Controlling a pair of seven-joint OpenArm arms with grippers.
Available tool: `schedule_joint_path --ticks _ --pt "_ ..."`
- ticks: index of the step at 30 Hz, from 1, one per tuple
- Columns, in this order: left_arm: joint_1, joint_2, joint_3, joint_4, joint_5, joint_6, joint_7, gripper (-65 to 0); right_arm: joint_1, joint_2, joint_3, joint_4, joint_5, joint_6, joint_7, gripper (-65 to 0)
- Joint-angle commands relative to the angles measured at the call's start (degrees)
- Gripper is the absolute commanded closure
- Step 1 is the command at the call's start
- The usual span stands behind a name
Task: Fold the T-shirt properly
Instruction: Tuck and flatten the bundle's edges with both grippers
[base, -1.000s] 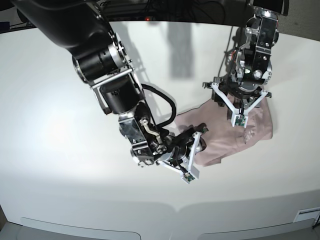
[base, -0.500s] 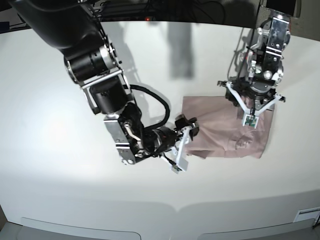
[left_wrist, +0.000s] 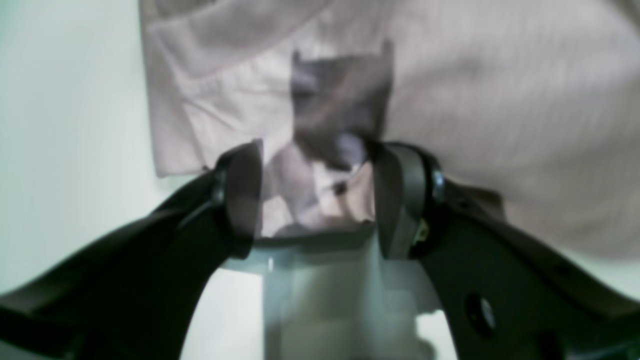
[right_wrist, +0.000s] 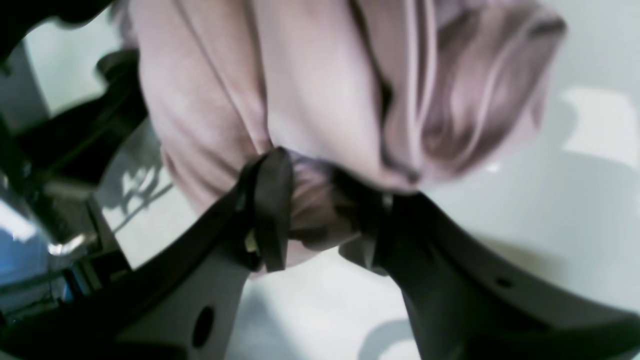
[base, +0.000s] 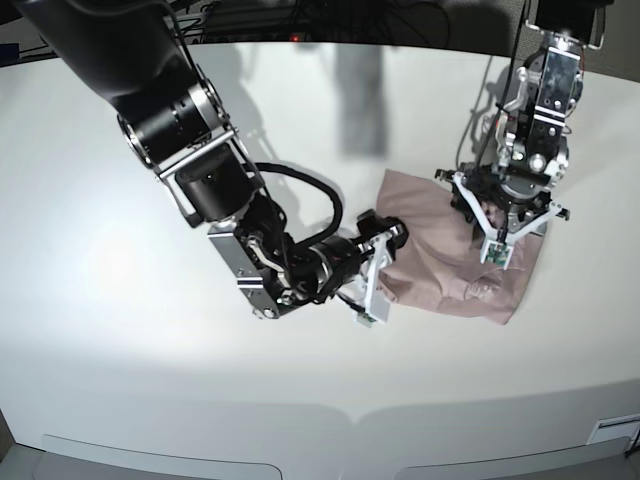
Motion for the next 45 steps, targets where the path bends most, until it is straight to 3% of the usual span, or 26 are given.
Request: schedule_joint_path --ticks 1,7,12,16,23,30,36,41,45 --pt "-1.92 -0.39 -0.22 0.2 0.24 0.17 -1.57 -33.8 -0.2 -0.39 -1.09 -0.04 -1.7 0.21 -3.3 -22.5" --pt "-5.42 -0.87 -0.22 -5.66 3.26 -0.61 -1.66 -33.8 -0.79 0.76 -1.44 4.17 -0.92 0.21 -3.85 -22.4" --pt "-6.97 -1.46 -0.22 -11.89 3.17 -1.68 -5.55 -33.8 -1.49 1.33 -1.16 10.88 -0.81 0.21 -6.36 -22.4" --pt "-9.4 -1.79 -0.22 -15.58 3.13 -1.86 -6.25 -33.8 -3.06 1.31 -1.16 14.1 2.27 0.21 -6.56 -22.4" --pt "-13.33 -1.77 -0.22 -16.09 2.99 -1.9 -7.48 -33.8 -3.28 1.31 -1.16 16.76 7.98 0.21 -7.17 -22.4" --pt "-14.67 -1.79 -0.22 -16.06 3.02 -1.9 -6.99 -33.8 -2.93 1.33 0.24 25.55 7.91 0.21 -6.99 -22.5" --pt "-14.62 -1.79 -0.22 -16.06 3.02 -1.9 -6.12 -33.8 -1.33 1.31 9.79 28.81 0.33 0.21 -4.94 -22.5" --pt "-14.62 -1.79 -0.22 -16.06 2.45 -1.88 -5.31 -33.8 -2.08 1.11 17.84 27.26 -16.04 0.21 5.27 -22.4" --pt "-14.62 -1.77 -0.22 -16.06 1.05 -1.9 -4.87 -33.8 -2.16 -0.76 17.77 20.74 -16.68 0.21 6.23 -22.4"
